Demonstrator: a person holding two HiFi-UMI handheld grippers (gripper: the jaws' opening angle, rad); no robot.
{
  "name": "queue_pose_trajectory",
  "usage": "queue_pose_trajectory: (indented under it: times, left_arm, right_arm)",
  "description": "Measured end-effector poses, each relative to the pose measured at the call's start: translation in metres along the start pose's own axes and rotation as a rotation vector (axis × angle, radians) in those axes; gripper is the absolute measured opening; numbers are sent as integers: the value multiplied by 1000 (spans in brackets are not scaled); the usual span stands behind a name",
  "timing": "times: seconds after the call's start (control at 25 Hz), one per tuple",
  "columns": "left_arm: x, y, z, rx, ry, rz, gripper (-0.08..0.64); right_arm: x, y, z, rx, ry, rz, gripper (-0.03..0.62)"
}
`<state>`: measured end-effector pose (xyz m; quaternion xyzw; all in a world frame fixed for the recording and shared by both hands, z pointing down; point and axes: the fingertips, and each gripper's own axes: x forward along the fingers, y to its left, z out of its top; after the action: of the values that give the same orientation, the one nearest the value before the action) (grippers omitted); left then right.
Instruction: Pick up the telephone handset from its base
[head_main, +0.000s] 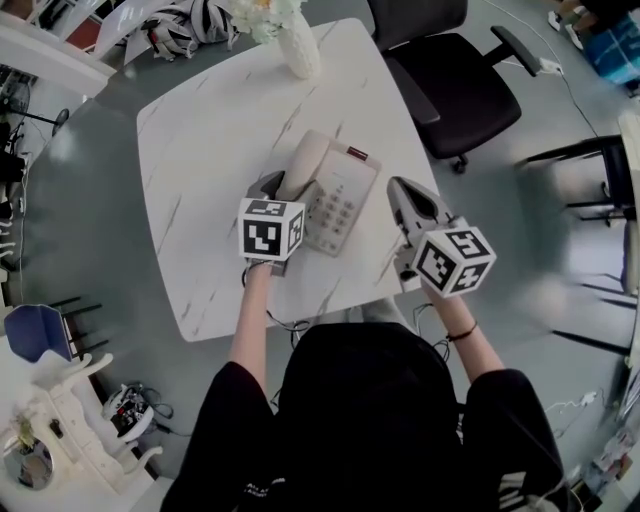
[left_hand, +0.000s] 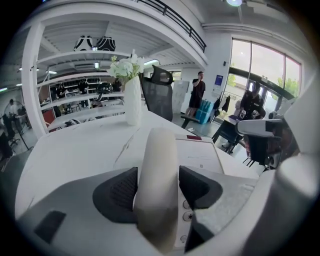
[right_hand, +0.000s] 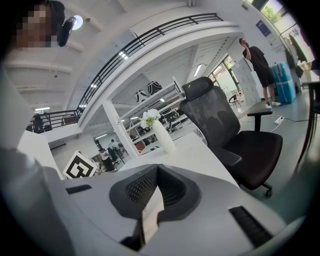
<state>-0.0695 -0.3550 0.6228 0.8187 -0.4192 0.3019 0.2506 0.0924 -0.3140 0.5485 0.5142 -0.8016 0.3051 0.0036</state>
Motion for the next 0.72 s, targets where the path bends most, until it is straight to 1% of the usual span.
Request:
queue_pose_trajectory:
  times: [0.12,0.28,0.4,0.72]
  left_arm:
    - [3,0,-2,33,24,20,244]
    - [3,1,-3,53,32,14,221]
    - [2,0,-4,73,21,22,215]
    - [0,1,-2,86,-6,60,212]
  right_arm:
    - [0,-1,-1,1,5,-4,-9]
    - [1,-2,-1,0,5,-5,-9]
    - [1,-2,-1,-4,7,-7,-9]
    - [3,0,-1,-13,13,-3,-9]
